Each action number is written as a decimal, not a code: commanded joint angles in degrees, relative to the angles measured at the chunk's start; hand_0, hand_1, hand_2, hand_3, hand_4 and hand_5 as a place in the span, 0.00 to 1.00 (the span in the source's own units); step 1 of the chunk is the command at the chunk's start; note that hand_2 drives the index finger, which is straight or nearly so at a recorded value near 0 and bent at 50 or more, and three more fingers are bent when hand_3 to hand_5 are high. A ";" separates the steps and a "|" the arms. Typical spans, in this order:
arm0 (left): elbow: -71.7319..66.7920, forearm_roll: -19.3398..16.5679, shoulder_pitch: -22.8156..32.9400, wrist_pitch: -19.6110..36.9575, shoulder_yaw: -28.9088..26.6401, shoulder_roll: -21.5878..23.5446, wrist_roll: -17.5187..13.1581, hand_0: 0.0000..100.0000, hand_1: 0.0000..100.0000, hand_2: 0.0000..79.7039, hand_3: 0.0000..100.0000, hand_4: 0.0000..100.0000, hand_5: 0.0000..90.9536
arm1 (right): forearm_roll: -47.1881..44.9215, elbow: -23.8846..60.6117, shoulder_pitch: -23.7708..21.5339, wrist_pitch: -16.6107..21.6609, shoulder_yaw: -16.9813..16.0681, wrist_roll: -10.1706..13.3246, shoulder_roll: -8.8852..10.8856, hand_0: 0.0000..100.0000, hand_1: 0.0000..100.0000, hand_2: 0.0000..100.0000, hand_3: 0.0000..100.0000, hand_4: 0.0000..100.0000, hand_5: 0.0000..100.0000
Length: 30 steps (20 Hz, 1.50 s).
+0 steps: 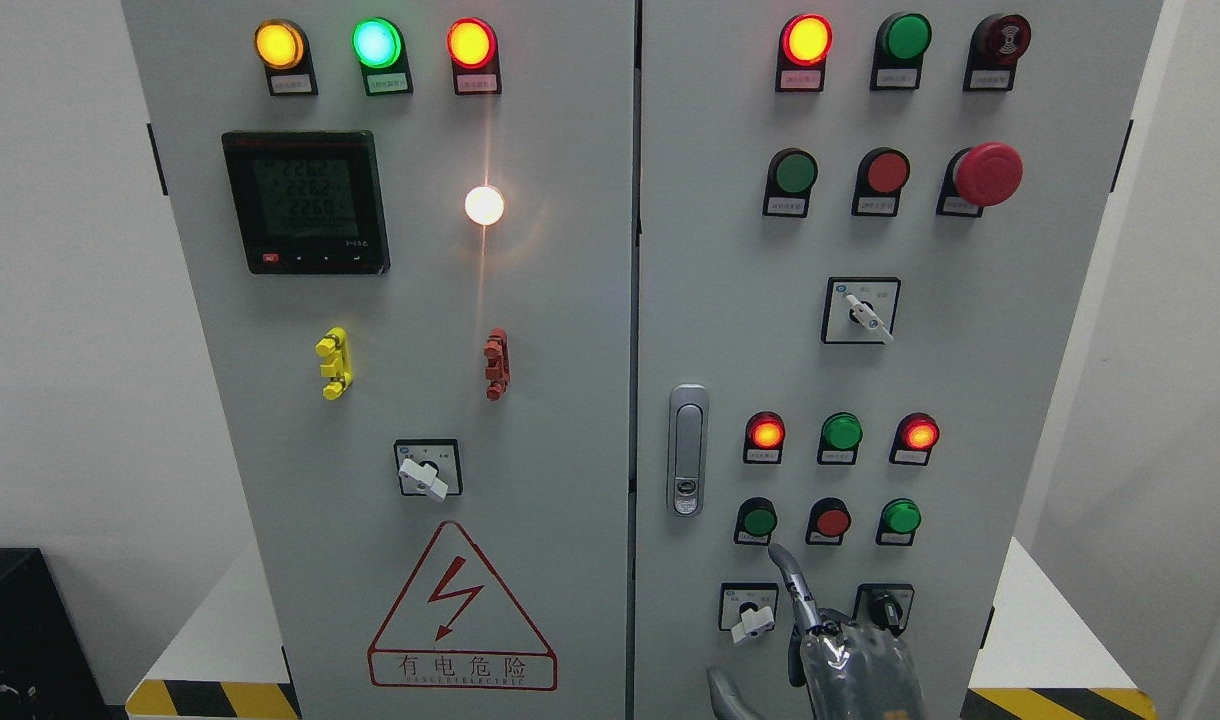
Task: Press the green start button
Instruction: 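Withdraw the right hand downward away from the button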
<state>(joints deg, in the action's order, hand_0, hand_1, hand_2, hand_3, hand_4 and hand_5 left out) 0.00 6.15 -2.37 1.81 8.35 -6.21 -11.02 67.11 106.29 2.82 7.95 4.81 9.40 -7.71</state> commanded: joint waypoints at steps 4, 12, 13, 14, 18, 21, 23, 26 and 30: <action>1.58 0.00 0.00 0.03 0.00 0.05 0.21 0.12 0.56 0.00 0.00 0.00 0.00 | -19.09 9.28 -6.33 -0.48 0.20 -0.26 0.06 0.21 0.24 0.00 0.70 0.71 0.81; 1.58 0.00 0.00 0.03 0.00 -0.03 0.29 0.12 0.56 0.00 0.00 0.00 0.00 | -44.93 12.45 -9.68 -1.53 0.90 -8.86 0.06 0.01 0.24 0.00 0.23 0.22 0.26; 1.58 0.00 0.00 0.03 0.00 0.05 0.21 0.12 0.56 0.00 0.00 0.00 0.00 | -46.96 12.89 -9.68 -2.67 0.90 -9.48 0.06 0.00 0.23 0.00 0.21 0.19 0.22; 1.58 0.00 0.00 0.03 0.00 0.05 0.21 0.12 0.56 0.00 0.00 0.00 0.00 | -48.37 13.24 -9.59 -3.72 0.90 -10.01 0.06 0.00 0.23 0.00 0.19 0.16 0.17; 1.58 0.00 0.00 0.03 0.00 0.05 0.21 0.12 0.56 0.00 0.00 0.00 0.00 | -52.42 13.33 -9.06 -4.43 0.82 -11.07 0.15 0.00 0.20 0.00 0.07 0.00 0.00; 1.58 0.00 0.00 0.03 0.00 -0.03 0.21 0.12 0.56 0.00 0.00 0.00 0.00 | -54.54 13.33 -8.89 -4.52 0.81 -11.59 0.15 0.00 0.17 0.00 0.02 0.00 0.00; 1.58 0.00 0.00 0.03 0.00 0.05 0.21 0.12 0.56 0.00 0.00 0.00 0.00 | -54.63 13.33 -8.63 -4.52 0.73 -11.68 0.15 0.00 0.15 0.00 0.00 0.00 0.00; 1.58 0.00 0.00 0.03 0.00 -0.03 0.21 0.12 0.56 0.00 0.00 0.00 0.00 | -54.72 13.33 -8.62 -4.52 0.73 -11.68 0.06 0.00 0.13 0.00 0.00 0.00 0.00; 1.58 0.00 0.00 0.03 0.00 -0.03 0.21 0.12 0.56 0.00 0.00 0.00 0.00 | -56.56 13.33 -8.62 -4.61 0.64 -11.68 0.06 0.00 0.10 0.00 0.00 0.00 0.00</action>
<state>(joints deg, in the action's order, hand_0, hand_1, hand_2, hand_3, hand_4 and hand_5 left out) 0.00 6.15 -2.37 1.82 8.35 -6.20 -10.67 13.13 118.39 -5.87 3.42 5.48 -2.26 -7.61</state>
